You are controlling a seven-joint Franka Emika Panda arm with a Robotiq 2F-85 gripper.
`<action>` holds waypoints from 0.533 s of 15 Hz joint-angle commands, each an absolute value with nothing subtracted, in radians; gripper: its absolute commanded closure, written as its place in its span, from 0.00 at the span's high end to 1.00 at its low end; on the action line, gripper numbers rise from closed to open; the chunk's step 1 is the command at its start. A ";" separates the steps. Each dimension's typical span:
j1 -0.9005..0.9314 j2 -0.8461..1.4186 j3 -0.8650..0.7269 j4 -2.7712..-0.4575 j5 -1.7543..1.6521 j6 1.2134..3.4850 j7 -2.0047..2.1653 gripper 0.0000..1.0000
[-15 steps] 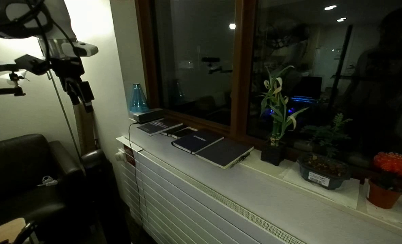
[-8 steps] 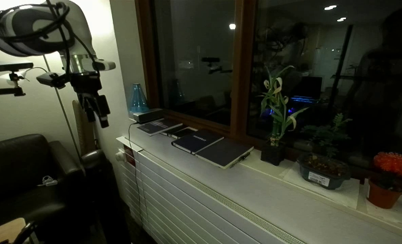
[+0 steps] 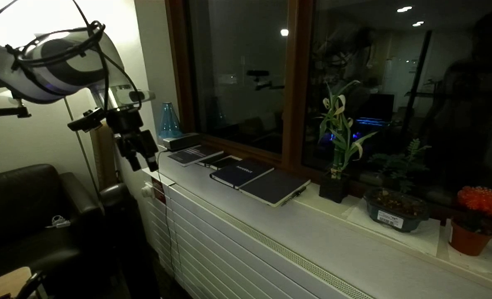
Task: Put the second book from the right on top of the books on the left.
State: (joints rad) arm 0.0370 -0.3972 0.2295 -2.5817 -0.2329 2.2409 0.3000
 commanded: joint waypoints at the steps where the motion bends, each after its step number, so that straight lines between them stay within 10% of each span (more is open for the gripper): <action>1: -0.023 -0.353 0.272 -2.631 -0.453 2.337 0.415 1.00; 8: -0.027 -0.219 0.250 -2.614 -0.853 2.337 0.523 1.00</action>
